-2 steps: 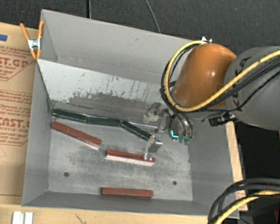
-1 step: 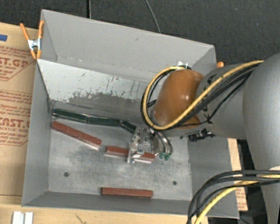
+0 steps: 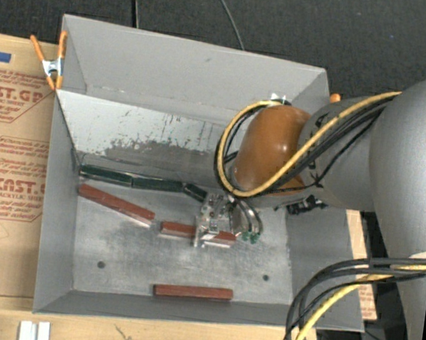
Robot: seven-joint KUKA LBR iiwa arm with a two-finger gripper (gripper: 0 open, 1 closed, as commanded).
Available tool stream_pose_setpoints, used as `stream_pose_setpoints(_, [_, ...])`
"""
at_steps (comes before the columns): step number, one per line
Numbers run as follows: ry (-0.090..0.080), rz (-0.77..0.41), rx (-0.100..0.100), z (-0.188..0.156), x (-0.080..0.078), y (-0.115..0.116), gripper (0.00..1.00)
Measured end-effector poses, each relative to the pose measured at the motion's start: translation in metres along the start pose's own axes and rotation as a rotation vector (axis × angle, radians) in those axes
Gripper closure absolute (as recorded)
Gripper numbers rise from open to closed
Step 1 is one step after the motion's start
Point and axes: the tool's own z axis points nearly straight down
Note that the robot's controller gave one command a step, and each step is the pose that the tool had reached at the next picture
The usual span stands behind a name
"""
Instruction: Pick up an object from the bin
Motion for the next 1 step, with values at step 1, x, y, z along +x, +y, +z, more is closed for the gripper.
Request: stream_pose_setpoints(1, [-0.008,-0.018,0.001,-0.1771,0.0123,-0.0016,1.0])
